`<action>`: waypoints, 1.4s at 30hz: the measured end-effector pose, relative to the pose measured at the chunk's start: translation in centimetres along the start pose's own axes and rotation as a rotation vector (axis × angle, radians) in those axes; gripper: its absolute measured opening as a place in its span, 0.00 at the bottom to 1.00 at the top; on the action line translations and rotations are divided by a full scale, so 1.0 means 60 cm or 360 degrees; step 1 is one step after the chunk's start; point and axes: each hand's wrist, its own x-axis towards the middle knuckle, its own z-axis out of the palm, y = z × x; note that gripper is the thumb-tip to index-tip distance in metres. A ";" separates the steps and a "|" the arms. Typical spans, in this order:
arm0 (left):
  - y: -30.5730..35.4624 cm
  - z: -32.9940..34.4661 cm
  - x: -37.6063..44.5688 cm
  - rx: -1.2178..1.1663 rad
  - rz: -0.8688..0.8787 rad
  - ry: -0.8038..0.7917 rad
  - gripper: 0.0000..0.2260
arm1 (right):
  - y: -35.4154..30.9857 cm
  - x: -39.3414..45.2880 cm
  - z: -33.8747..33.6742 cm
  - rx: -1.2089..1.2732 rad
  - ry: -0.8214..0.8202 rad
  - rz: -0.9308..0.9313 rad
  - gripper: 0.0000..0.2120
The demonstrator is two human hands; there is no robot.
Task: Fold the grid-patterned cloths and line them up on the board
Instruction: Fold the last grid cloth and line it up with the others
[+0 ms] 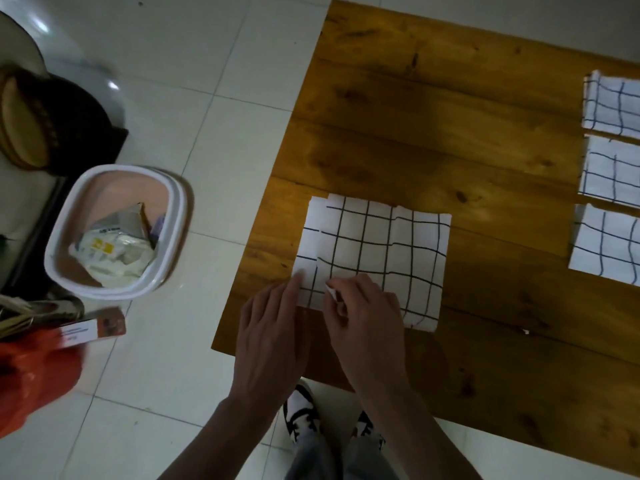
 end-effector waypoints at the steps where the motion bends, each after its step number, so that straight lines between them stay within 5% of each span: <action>1: 0.000 0.002 0.000 -0.0016 -0.0020 0.0002 0.37 | -0.002 -0.001 0.007 -0.0026 -0.0036 0.0001 0.09; 11: -0.017 0.009 -0.007 0.0008 0.0155 0.0027 0.36 | 0.006 -0.004 0.029 -0.0106 -0.0376 -0.0130 0.17; 17: -0.023 0.007 -0.018 0.0133 0.0159 0.0021 0.24 | 0.071 -0.055 -0.021 -0.0006 -0.0157 -0.0128 0.18; 33: -0.027 0.018 -0.023 0.0268 0.0536 -0.0438 0.29 | 0.176 -0.118 -0.053 -0.0663 -0.0555 -0.0142 0.37; 42: 0.020 0.009 -0.025 0.0103 0.0484 -0.0307 0.29 | 0.127 -0.125 -0.039 -0.0619 -0.0437 -0.0290 0.35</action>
